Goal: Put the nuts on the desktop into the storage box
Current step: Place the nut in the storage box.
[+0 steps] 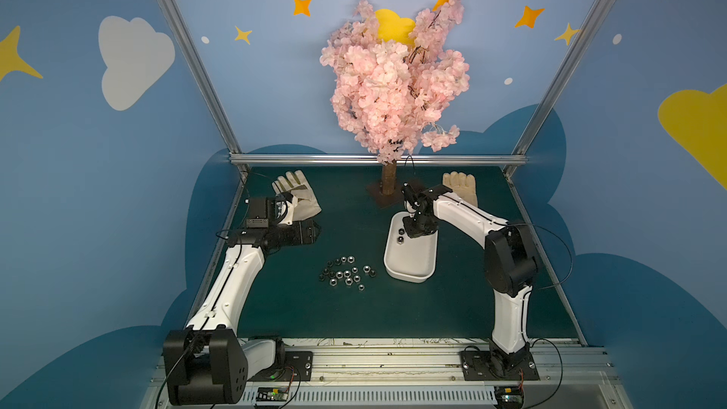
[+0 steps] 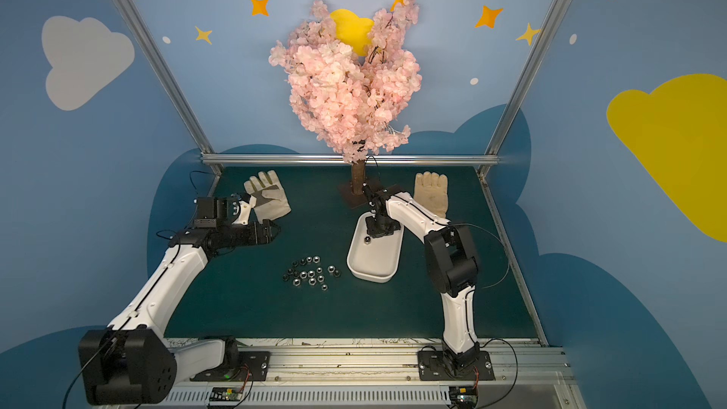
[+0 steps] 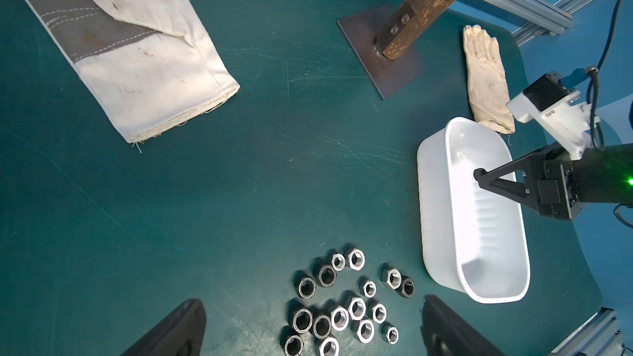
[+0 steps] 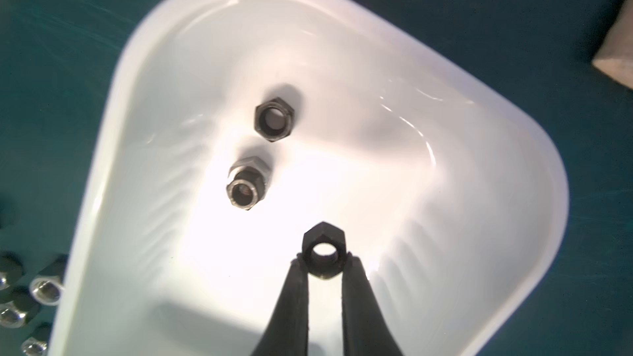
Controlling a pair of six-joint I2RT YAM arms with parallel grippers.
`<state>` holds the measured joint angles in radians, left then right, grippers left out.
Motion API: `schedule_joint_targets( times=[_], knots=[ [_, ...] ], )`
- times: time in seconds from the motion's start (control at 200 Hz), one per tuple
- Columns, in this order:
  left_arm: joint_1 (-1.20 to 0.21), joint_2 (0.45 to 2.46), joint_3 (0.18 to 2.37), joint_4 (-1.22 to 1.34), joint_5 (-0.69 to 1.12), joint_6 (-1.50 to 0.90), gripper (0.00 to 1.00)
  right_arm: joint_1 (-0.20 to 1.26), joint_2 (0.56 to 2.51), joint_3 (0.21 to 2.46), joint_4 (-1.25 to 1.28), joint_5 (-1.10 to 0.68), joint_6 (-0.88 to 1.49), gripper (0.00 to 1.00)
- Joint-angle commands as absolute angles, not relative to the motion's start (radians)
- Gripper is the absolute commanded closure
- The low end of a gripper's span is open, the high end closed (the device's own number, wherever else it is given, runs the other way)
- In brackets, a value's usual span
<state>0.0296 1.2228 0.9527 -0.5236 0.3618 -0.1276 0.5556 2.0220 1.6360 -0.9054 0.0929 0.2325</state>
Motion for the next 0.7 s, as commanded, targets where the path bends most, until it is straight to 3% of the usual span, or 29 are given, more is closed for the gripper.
schedule_joint_targets(
  times=[0.0,0.315,0.586,0.696],
  knots=[
    [0.026,1.215,0.945,-0.52,0.361,-0.125,0.0,0.546,2.058,1.649,-0.865,0.092,0.24,0.93],
    [0.024,1.214,0.945,-0.522,0.36,-0.126,0.0,0.532,2.198,1.777,-0.863,0.097,0.226,0.87],
    [0.024,1.209,0.944,-0.522,0.355,-0.126,0.0,0.541,2.185,1.844,-0.908,0.132,0.21,0.63],
    [0.024,1.209,0.944,-0.521,0.356,-0.126,0.0,0.565,2.122,1.824,-0.913,0.151,0.207,0.59]
  ],
)
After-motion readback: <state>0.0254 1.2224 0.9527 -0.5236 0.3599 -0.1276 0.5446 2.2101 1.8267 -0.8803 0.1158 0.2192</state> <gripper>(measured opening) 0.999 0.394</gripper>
